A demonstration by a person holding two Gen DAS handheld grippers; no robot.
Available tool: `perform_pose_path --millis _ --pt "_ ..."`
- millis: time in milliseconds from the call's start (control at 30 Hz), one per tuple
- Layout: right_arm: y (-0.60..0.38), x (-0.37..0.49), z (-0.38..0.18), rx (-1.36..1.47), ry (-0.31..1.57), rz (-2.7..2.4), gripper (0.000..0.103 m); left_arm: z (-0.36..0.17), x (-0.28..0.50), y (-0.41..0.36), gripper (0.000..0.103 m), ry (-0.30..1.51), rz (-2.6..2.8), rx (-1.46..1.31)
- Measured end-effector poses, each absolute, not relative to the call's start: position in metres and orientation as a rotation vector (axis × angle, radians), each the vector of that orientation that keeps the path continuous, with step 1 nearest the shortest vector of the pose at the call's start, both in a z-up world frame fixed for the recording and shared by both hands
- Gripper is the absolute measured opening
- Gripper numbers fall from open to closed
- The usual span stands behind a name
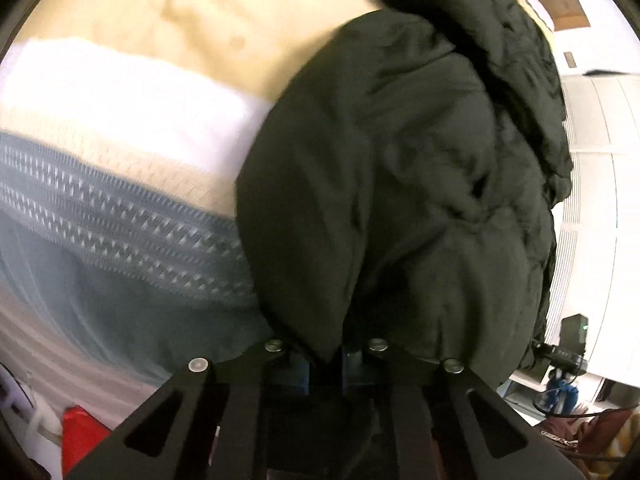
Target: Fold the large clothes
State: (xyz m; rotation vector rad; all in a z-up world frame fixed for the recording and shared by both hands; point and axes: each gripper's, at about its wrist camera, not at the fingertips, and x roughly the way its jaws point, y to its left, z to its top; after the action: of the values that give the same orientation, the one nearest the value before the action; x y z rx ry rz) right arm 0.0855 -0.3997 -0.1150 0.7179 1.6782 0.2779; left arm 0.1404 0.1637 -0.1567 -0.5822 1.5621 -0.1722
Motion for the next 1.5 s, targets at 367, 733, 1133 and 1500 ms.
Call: perform_pose_path --millis 367,733,1133,1500 --pt "-0.393 0.17 -0.025 0.621 1.422 0.363 0.008 -0.088 0.203 0.173 0.007 1.374 -0.185 -0.648" --pt "-0.414 0.253 0.037 0.583 1.214 0.273 0.008 -0.042 0.326 0.169 0.008 1.218 -0.16 -0.623" --pt "-0.434 0.355 0.076 0.667 1.049 0.158 0.008 -0.004 0.421 0.172 0.008 1.101 -0.186 -0.734" --pt "-0.452 0.45 0.013 0.839 1.042 -0.009 0.008 -0.066 0.52 0.169 0.008 1.128 -0.116 -0.843"
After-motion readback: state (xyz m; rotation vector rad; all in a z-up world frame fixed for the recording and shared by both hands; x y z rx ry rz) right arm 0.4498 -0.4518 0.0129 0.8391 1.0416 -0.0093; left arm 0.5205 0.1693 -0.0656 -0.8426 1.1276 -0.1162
